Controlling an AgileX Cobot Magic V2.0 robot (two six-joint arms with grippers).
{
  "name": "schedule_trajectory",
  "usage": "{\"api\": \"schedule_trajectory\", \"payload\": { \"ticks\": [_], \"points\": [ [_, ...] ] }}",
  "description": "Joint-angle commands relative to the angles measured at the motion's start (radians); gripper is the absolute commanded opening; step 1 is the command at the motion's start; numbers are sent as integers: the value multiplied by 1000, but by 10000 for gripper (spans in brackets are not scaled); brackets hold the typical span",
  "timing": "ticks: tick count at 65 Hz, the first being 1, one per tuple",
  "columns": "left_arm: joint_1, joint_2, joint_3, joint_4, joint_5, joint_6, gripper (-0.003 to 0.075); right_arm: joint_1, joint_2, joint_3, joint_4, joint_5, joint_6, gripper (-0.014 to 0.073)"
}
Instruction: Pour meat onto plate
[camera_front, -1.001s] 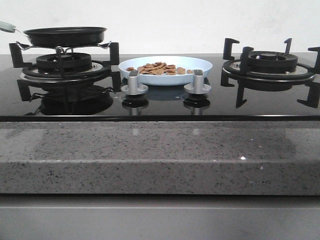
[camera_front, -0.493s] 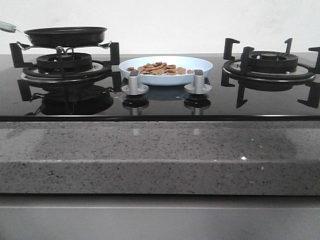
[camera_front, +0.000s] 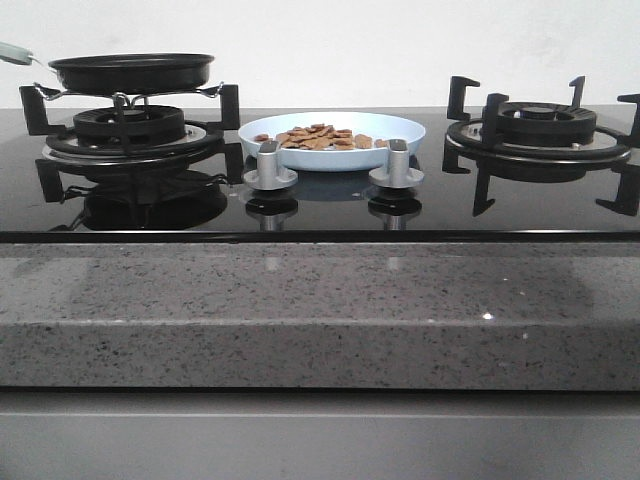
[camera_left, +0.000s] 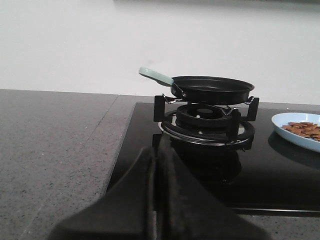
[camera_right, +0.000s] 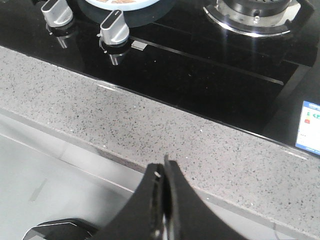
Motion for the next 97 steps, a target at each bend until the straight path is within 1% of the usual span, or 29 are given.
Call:
{"api": "schedule_trajectory", "payload": {
  "ticks": [1, 12, 17, 23, 25, 27, 34, 44, 56, 64, 70, 77, 97],
  "points": [
    [-4, -18, 7, -1, -85, -4, -20, -4, 4, -23, 9, -56, -8, -71],
    [-4, -16, 7, -1, -85, -4, -20, -4, 4, -23, 7, -56, -8, -71],
    [-4, -16, 7, -1, -85, -4, -20, -4, -15, -4, 0, -105, -8, -71],
    [-4, -16, 7, -1, -85, -4, -20, -45, -74, 89, 0, -279, -8, -71],
    [-4, -16, 7, -1, -85, -4, -20, -65, -106, 130, 0, -357, -8, -71],
    [-4, -16, 7, -1, -85, -4, -20, -89, -142, 186, 1, -435, -8, -71],
    [-4, -16, 7, -1, -85, -4, -20, -148, -255, 352, 30, -621, -8, -71],
    [-4, -16, 7, -1, -85, -4, -20, -195, -407, 561, 66, -772, -8, -71],
    [-4, -16, 7, -1, -85, -4, -20, -210, -535, 754, 65, -858, -8, -71],
    [-4, -16, 7, -1, -85, -4, -20, -209, -593, 829, 65, -933, -8, -71],
    [-4, -16, 7, -1, -85, -4, -20, -191, -592, 878, 65, -1014, -8, -71],
    [-4, -16, 7, -1, -85, -4, -20, -153, -592, 881, 59, -1035, -8, -71],
    [-4, -16, 7, -1, -85, -4, -20, -154, -592, 881, 59, -1039, -8, -71]
  ]
}}
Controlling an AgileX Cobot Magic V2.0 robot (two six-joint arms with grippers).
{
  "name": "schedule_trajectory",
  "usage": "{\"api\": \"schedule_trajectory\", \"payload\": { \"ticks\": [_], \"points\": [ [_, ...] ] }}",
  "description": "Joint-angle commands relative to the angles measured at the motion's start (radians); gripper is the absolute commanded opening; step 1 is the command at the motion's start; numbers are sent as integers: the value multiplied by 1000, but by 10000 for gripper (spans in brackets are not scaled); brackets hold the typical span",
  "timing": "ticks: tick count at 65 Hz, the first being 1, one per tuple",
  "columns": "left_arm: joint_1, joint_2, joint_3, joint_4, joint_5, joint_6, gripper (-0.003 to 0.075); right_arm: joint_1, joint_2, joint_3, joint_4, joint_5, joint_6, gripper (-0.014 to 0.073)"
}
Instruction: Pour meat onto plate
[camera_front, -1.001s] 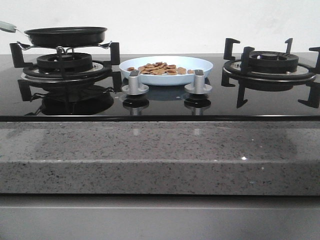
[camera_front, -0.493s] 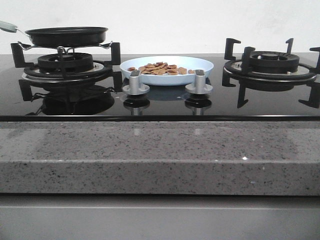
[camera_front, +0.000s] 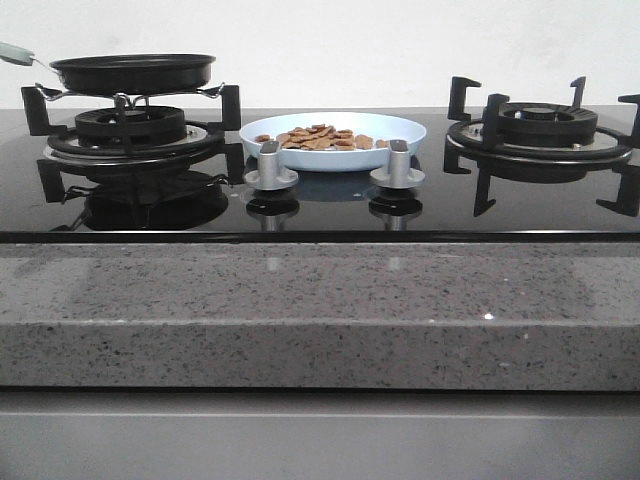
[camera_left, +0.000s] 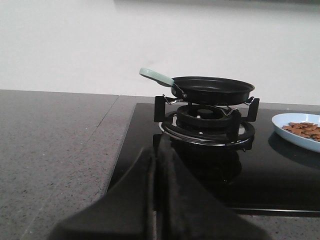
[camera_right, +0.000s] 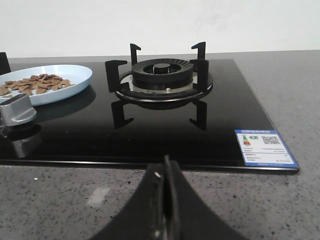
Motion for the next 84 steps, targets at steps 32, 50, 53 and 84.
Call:
{"api": "schedule_trajectory", "payload": {
  "ticks": [32, 50, 53, 84],
  "points": [
    [-4, -16, 7, -1, -85, -4, -20, -95, -16, -4, -217, -176, 248, -71],
    [-4, -16, 7, -1, -85, -4, -20, -95, -16, -4, -266, -182, 256, -71],
    [-4, -16, 7, -1, -85, -4, -20, -95, -16, -4, -266, -183, 256, -71],
    [-4, -16, 7, -1, -85, -4, -20, -95, -16, -4, -266, -185, 256, -71]
  ]
}}
